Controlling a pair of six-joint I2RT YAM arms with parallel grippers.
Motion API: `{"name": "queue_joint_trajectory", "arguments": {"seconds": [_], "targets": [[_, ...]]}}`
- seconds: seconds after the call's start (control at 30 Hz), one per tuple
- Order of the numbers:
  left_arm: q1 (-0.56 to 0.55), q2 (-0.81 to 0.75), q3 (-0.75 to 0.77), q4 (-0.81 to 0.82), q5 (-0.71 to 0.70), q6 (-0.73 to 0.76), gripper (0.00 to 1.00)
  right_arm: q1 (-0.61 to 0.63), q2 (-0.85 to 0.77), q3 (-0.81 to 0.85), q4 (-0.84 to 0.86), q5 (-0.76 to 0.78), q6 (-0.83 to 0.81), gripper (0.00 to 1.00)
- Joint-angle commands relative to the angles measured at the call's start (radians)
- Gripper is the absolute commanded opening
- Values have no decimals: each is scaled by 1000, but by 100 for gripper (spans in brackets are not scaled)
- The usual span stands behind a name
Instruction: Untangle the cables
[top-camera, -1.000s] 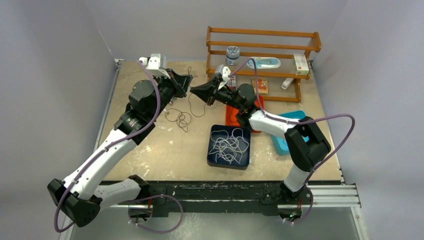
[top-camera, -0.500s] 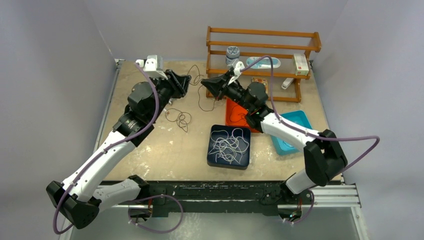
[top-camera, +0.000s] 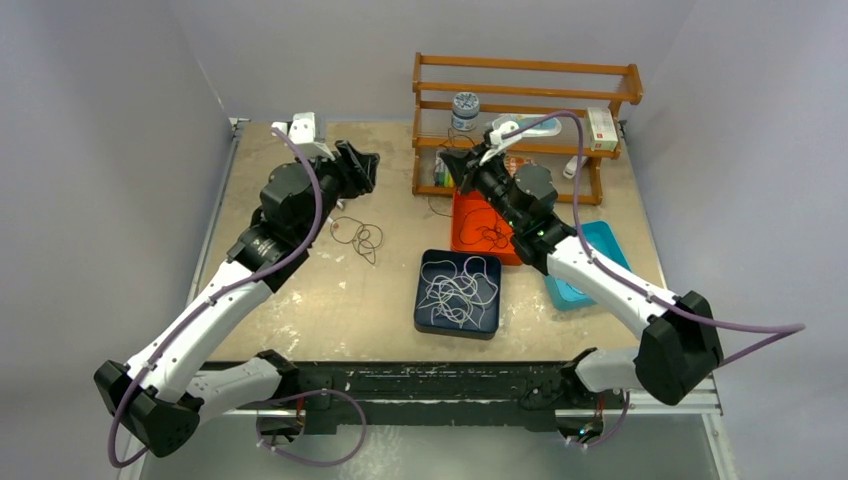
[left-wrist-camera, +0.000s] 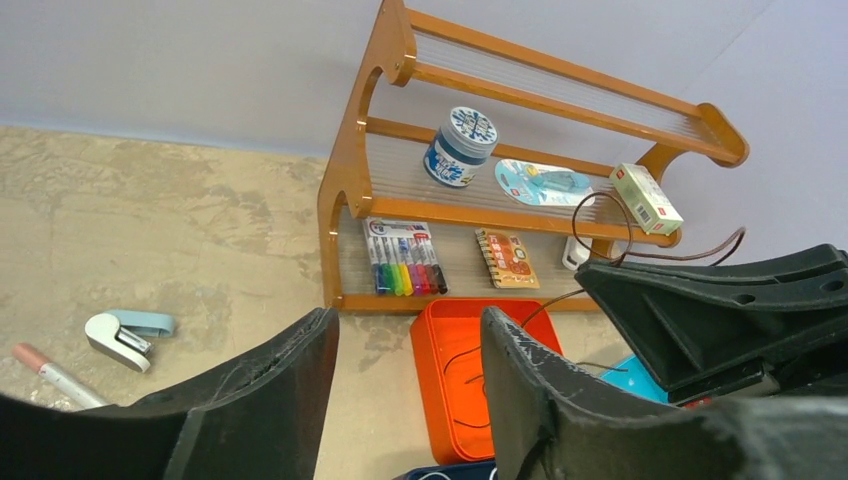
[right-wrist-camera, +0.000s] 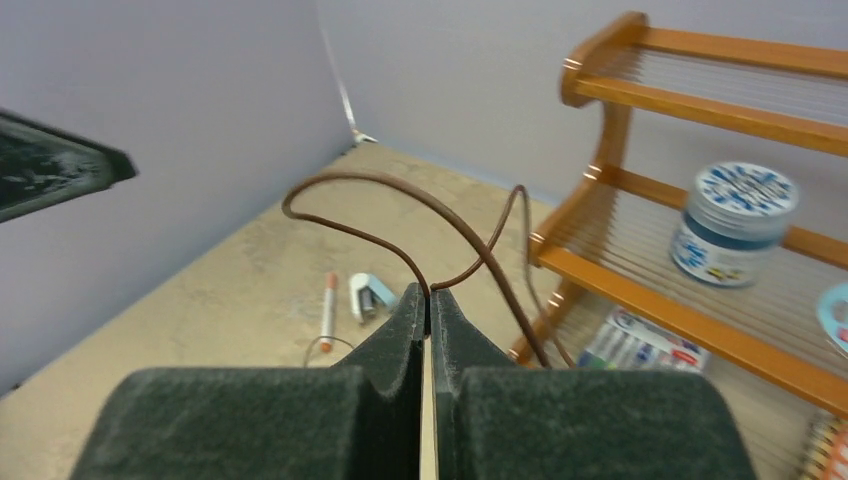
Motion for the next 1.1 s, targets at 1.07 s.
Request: {"name": "queue_joint_trajectory", "arguments": {"seconds": [1.07], "targets": [[12,94,8,-13,-6,19,54,-140,135,-227,44,233,4,0]]}}
